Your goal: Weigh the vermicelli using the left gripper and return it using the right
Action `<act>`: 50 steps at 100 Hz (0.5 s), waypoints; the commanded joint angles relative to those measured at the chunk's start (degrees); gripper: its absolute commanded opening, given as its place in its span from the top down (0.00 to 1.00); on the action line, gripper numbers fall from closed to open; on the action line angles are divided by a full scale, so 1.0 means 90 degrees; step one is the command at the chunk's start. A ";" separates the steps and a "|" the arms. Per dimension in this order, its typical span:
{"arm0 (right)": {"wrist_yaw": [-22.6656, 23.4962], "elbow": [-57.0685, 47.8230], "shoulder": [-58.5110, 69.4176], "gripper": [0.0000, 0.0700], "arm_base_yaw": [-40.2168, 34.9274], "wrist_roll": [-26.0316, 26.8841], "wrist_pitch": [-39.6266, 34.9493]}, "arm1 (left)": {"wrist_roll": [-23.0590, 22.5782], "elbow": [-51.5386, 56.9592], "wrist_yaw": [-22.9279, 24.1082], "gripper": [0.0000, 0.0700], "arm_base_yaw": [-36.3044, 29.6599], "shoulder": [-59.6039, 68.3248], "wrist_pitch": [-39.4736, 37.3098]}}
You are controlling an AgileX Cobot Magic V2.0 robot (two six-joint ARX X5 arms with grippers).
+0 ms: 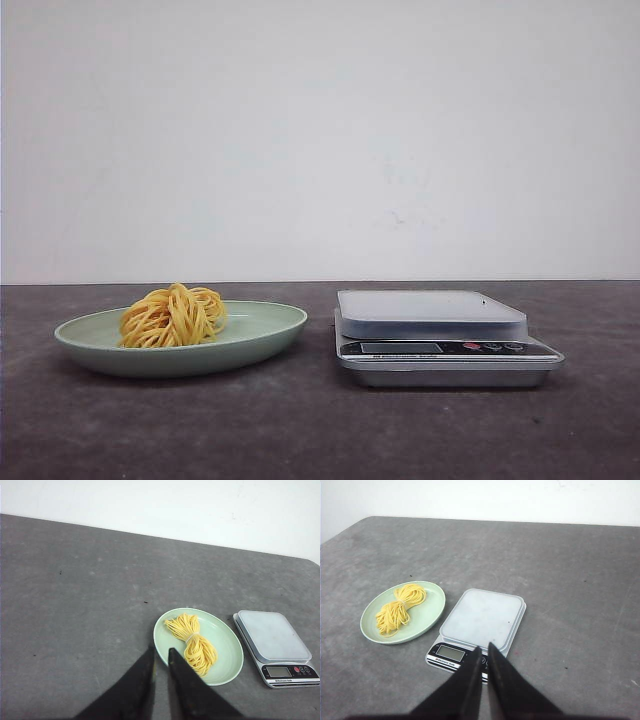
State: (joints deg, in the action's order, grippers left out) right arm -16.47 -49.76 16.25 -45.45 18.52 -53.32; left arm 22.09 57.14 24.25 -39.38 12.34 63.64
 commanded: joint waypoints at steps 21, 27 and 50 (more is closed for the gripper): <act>-0.0007 -0.0053 -0.0005 0.99 -0.0061 0.0107 0.0075 | -0.0153 0.0056 0.0049 0.98 0.0818 -0.0017 -0.0160; -0.0007 -0.0053 -0.0005 0.99 -0.0061 0.0107 0.0075 | -0.0238 -0.0075 0.0041 0.98 0.1377 -0.0032 -0.0401; -0.0007 -0.0053 -0.0005 0.99 -0.0061 0.0107 0.0075 | -0.0782 -0.1265 -0.0257 0.98 0.3366 -0.0248 -0.2072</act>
State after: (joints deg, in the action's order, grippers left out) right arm -16.47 -49.76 16.25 -45.45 18.52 -53.30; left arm 17.47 48.01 23.44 -12.16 10.72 48.90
